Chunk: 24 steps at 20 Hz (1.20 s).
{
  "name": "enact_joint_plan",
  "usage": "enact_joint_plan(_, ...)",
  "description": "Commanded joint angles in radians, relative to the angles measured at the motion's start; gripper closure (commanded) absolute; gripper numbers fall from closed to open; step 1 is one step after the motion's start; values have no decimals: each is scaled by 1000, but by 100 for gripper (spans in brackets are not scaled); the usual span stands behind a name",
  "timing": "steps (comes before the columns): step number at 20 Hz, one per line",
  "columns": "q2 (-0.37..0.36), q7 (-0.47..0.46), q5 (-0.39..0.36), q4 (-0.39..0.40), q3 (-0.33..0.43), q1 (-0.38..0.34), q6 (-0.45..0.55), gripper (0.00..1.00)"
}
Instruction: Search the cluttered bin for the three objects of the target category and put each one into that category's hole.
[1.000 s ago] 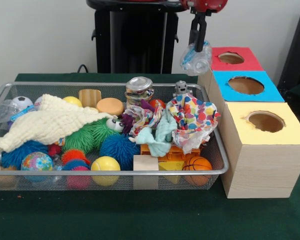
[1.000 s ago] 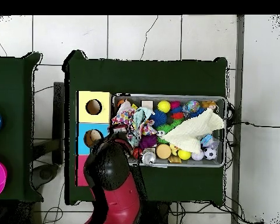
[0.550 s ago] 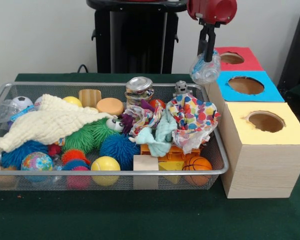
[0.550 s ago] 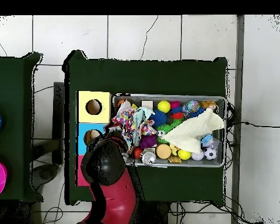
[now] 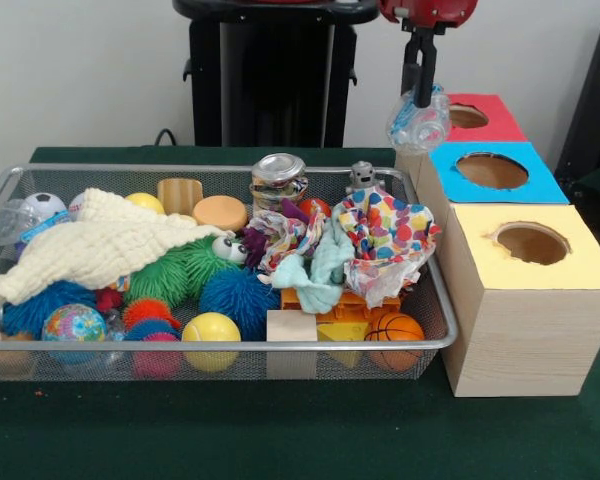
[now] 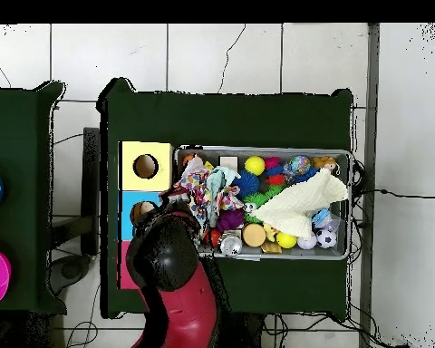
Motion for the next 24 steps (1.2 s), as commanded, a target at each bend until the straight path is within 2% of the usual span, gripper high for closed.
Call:
enact_joint_plan(1, -47, 313, -12, -22, 208, -40, 23, 100)
enact_joint_plan(7, -68, 355, -22, -14, 239, -48, 9, 100)
enact_joint_plan(18, -86, 302, 22, 0, 301, -75, -18, 100)
enact_joint_plan(21, -77, 258, 72, 10, 323, -68, -48, 100)
enact_joint_plan(24, -67, 252, 55, 27, 328, -71, -54, 100)
